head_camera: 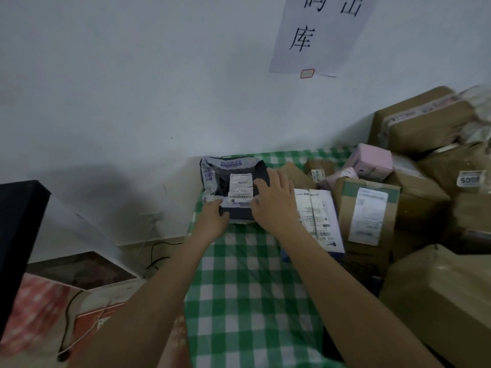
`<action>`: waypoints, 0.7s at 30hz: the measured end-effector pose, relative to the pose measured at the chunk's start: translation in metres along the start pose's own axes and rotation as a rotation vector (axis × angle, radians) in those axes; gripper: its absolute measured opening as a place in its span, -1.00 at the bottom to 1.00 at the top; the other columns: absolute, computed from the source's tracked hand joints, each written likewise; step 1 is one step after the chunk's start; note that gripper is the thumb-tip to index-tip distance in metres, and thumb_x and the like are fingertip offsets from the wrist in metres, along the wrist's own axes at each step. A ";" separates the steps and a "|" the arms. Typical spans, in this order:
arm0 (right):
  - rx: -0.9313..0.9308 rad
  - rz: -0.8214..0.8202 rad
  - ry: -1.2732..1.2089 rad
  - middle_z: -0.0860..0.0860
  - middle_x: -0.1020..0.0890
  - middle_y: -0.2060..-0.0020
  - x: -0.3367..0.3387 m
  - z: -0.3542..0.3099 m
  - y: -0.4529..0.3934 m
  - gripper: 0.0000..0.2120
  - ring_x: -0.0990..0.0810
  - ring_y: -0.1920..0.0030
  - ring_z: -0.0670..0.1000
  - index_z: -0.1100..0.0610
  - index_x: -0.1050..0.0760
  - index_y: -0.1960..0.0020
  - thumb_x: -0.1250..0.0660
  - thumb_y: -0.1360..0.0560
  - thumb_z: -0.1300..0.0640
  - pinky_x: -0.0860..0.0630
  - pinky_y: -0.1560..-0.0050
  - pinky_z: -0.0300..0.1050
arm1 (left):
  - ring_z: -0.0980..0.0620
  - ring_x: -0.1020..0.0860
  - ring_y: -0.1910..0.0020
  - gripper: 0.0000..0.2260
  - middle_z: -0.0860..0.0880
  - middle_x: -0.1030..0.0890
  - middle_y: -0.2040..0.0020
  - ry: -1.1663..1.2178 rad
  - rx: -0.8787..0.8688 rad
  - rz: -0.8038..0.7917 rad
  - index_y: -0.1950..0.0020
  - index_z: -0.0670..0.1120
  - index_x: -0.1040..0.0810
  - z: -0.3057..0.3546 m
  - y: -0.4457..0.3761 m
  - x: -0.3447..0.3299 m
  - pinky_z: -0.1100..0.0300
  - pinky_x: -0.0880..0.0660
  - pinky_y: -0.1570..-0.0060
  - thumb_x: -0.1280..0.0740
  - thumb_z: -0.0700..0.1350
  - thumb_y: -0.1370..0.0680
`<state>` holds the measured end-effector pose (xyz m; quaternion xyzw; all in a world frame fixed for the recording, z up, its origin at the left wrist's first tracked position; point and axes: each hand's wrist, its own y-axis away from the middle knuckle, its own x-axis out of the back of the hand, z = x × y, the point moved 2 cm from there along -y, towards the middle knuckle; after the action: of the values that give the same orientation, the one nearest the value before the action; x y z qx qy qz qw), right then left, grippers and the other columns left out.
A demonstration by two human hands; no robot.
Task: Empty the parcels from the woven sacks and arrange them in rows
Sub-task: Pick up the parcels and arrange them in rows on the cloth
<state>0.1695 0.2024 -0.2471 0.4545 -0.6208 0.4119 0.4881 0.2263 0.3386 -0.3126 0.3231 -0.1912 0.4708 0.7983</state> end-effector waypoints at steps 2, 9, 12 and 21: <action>-0.134 -0.041 0.029 0.15 -0.02 -0.55 0.006 0.017 0.023 -0.38 0.08 -0.54 0.25 0.04 -0.12 -0.53 -0.21 -0.55 -0.13 0.08 -0.49 0.28 | 0.03 -0.49 -0.09 -0.61 -0.12 -0.45 -0.31 0.063 -0.022 -0.006 -0.45 -0.17 -0.33 0.015 0.023 -0.009 0.33 -0.39 0.01 -0.20 -0.19 -0.61; -0.532 -0.336 -0.057 0.13 0.34 -0.52 -0.003 0.072 0.080 0.16 0.23 -0.51 0.35 -0.14 0.44 -0.50 -0.23 -0.27 -0.56 0.15 -0.41 0.42 | 0.01 -0.42 -0.27 -0.65 -0.05 -0.41 -0.39 0.181 0.041 0.019 -0.42 -0.10 -0.37 0.048 0.112 -0.049 0.30 -0.29 -0.10 -0.19 -0.11 -0.63; -0.517 -0.322 -0.172 0.13 0.29 -0.53 0.005 0.074 0.093 0.12 0.14 -0.49 0.37 -0.20 0.43 -0.49 -0.34 -0.32 -0.42 -0.04 -0.41 0.36 | 0.02 -0.43 -0.26 -0.64 -0.05 -0.38 -0.42 0.208 0.113 0.064 -0.44 -0.09 -0.35 0.045 0.155 -0.063 0.36 -0.30 0.03 -0.18 -0.08 -0.64; -0.034 -0.122 -0.326 0.10 0.09 -0.52 0.015 0.021 0.168 0.07 0.03 -0.47 0.23 -0.15 0.25 -0.55 -0.39 -0.31 -0.31 -0.06 -0.39 0.29 | -0.04 -0.41 -0.32 -0.49 0.00 -0.39 -0.40 0.754 0.306 0.146 -0.46 0.05 -0.26 0.020 0.216 -0.062 -0.01 -0.39 -0.28 -0.11 0.26 -0.58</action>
<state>0.0005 0.2214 -0.2482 0.5439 -0.6699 0.2916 0.4128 0.0079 0.3611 -0.2635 0.2285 0.1643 0.6346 0.7198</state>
